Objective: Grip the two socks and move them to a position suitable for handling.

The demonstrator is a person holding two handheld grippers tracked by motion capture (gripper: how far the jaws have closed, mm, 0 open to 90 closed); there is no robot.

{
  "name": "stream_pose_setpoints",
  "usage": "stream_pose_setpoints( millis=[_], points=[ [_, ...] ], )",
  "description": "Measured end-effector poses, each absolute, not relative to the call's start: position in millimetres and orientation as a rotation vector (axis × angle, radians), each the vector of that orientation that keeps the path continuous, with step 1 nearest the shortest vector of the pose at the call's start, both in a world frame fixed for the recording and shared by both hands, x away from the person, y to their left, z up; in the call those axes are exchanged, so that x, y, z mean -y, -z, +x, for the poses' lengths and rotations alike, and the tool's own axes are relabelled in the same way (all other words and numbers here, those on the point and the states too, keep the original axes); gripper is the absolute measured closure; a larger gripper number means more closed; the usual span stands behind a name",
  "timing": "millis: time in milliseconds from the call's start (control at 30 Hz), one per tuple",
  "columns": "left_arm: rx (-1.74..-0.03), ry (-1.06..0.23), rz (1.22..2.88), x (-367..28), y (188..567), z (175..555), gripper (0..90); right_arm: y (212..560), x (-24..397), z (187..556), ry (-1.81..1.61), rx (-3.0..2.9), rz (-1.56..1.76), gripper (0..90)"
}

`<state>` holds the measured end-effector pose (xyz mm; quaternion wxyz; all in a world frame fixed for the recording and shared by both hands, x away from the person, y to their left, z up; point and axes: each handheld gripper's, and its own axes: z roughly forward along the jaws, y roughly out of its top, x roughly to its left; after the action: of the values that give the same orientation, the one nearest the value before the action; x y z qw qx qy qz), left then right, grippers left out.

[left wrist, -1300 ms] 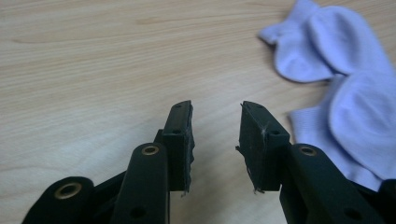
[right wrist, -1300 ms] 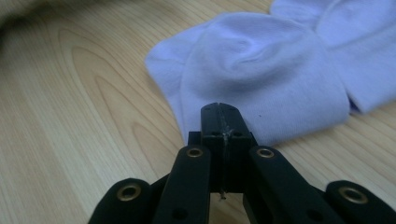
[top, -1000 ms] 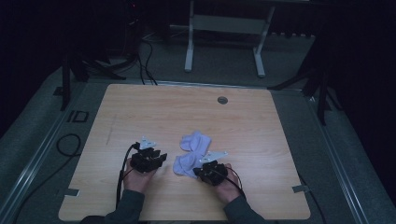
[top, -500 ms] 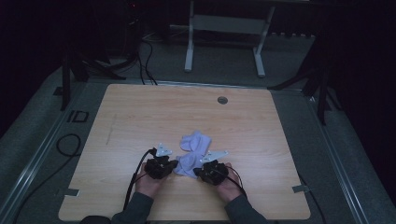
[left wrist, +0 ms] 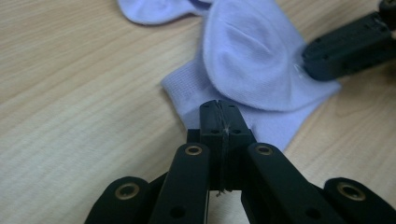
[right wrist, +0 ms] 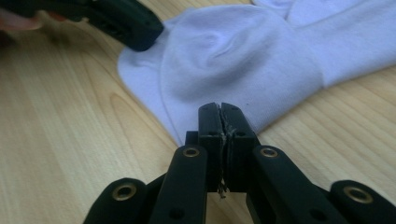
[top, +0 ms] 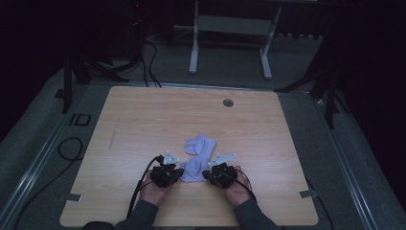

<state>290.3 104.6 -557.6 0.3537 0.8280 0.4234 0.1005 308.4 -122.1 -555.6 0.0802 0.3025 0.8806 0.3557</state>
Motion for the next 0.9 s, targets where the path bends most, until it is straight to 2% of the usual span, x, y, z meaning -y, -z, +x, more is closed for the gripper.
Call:
stream_pose_setpoints(
  millis=[400, 567, 600, 700, 733, 900],
  points=[
    [-1.082, -0.267, 2.139, -101.9, 558.4, 285.5, 89.9, 541.9, 120.1, 312.0, -1.046, -2.600, 0.943, 84.1],
    [-1.078, -0.269, 2.144, -102.1, 558.4, 285.4, 89.8, 531.2, 108.7, 318.6, -1.081, -2.594, 0.934, 77.4],
    [-1.080, -0.273, 2.138, -101.7, 558.6, 285.1, 89.9, 527.9, 95.9, 324.5, -1.075, -2.609, 0.933, 73.5],
    [-1.080, -0.272, 2.138, -101.9, 558.6, 285.1, 89.8, 526.6, 86.9, 329.5, -1.086, -2.617, 0.927, 71.1],
    [-1.084, -0.268, 2.132, -102.2, 558.9, 285.0, 89.8, 525.5, 79.9, 334.4, -1.102, -2.623, 0.944, 67.8],
    [-1.078, -0.274, 2.138, -102.1, 558.9, 284.7, 89.8, 528.3, 68.6, 346.1, -1.120, -2.645, 1.005, 65.9]
  ],
)
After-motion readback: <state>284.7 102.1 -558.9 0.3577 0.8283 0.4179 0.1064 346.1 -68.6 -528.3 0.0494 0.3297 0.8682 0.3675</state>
